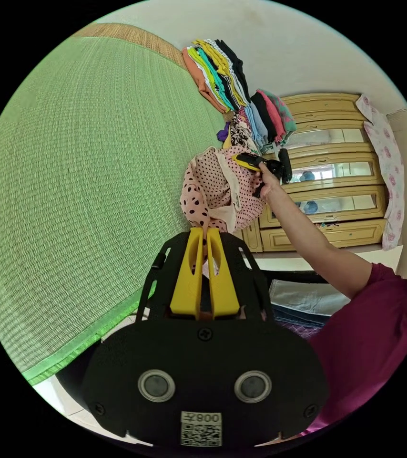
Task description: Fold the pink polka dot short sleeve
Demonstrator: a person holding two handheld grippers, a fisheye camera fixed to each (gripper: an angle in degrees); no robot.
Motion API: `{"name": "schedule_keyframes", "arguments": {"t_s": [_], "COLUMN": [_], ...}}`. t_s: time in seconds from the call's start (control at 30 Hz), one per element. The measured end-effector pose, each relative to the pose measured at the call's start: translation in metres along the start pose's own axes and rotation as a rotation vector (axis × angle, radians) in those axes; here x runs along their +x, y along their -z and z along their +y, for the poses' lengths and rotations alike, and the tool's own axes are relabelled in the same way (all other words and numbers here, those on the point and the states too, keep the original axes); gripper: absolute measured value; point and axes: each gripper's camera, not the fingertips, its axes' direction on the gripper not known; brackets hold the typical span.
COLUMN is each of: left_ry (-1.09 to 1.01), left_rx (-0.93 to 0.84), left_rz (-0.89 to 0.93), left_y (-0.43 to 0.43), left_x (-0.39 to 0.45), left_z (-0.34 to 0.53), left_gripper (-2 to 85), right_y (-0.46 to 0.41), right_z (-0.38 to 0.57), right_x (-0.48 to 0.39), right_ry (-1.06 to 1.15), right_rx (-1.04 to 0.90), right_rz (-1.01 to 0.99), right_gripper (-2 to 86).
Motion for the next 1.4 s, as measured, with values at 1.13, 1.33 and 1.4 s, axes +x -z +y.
{"name": "schedule_keyframes", "arguments": {"t_s": [1.13, 1.33, 1.4], "left_ry": [-0.762, -0.836, -0.852], "left_rx": [0.962, 1.101, 1.138], "left_rz": [-0.177, -0.225, -0.226], "left_y": [0.568, 0.619, 0.633], "left_x": [0.725, 0.818, 0.845], "left_z": [0.128, 0.212, 0.239], "left_gripper": [0.5, 0.6, 0.6], "right_y": [0.543, 0.576, 0.582], "right_z": [0.472, 0.551, 0.571], "right_x": [-0.099, -0.112, -0.114], "right_ry": [0.715, 0.822, 0.845], "right_rx": [0.895, 0.936, 0.942], "right_rz": [-0.869, -0.920, -0.933], "right_gripper": [0.1, 0.1, 0.1]}}
